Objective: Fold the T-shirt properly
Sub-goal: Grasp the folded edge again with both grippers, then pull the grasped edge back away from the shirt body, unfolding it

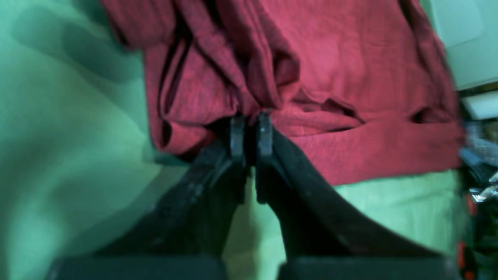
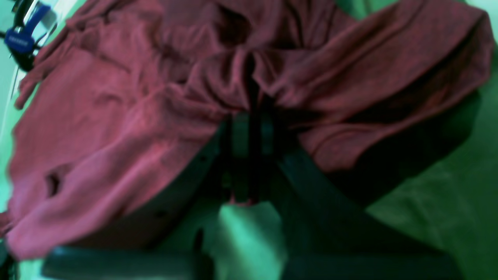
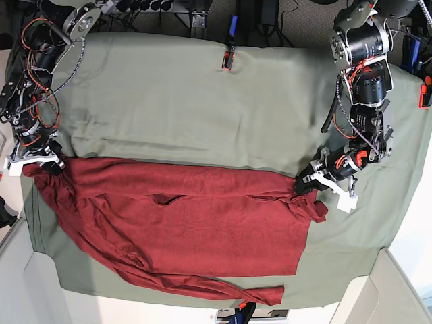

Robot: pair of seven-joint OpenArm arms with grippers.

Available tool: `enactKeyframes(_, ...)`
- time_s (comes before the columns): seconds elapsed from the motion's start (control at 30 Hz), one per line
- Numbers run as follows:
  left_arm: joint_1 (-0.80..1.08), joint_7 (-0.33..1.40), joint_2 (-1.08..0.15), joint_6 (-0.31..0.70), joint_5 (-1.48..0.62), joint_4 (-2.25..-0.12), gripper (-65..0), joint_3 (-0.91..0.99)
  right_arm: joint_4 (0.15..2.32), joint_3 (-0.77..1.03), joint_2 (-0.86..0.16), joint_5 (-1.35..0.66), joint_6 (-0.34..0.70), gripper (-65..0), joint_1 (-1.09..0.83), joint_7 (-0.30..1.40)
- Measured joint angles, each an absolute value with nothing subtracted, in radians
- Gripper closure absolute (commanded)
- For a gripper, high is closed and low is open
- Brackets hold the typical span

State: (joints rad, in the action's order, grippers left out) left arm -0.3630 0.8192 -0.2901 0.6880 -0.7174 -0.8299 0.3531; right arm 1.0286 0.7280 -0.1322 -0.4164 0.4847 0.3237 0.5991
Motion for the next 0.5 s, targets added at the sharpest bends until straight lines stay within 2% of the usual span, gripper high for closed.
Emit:
enactKeyframes(0.07,-0.364,0.879,-0.294,0.689,-0.740,-0.834,0.0,0.353,1.065,0.724,-0.128,-0.498,0.514,0.0,0.289,0.656)
enactKeyframes(0.23,-0.329,0.933,-0.309,0.689,-0.756,-0.906,0.0,0.345,1.199,0.723,-0.148,-0.604,0.513,0.0,0.194,0.748)
enactKeyframes(0.5,-0.175,1.071,-0.410,0.690,-0.845,-1.204,0.0,0.224,1.348,0.720,-0.249,-0.730,0.517,0.0,0.043,0.816)
